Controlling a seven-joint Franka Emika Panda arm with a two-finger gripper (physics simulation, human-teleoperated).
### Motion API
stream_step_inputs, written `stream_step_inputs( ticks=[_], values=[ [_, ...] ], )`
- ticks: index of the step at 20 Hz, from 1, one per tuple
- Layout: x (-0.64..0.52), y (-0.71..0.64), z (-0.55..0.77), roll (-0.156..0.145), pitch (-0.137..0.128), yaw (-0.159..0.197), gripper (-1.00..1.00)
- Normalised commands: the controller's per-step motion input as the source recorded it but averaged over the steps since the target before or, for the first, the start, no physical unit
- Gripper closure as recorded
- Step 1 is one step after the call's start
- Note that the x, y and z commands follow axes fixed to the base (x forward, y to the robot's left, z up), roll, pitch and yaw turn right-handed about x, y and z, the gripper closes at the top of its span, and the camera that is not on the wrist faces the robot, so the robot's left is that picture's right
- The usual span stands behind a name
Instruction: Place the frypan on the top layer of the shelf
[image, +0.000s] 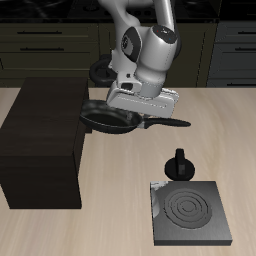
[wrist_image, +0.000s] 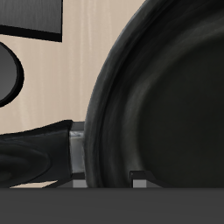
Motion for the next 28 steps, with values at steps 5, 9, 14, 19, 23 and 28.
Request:
stream_step_inputs(
  ticks=[5,9,14,19,23,28],
  values=[
    [0.05,-0.22,0.01,-0.046,-0.016,0.013,1.0],
    [0.05,-0.31,-0.03,-0.049,0.009,0.005,1.0],
    [0.0,-0.27,0.05,-0.051,-0.011,-0.014,1.0],
    [-0.01,-0.4,0.13,-0.069,-0.031,0.01,1.0],
    [0.01,-0.47,0.11,-0.071,0.008,-0.047,1.0],
    [-0.07,-0.4,0.11,-0.058,-0.011,-0.019,1.0]
  ],
)
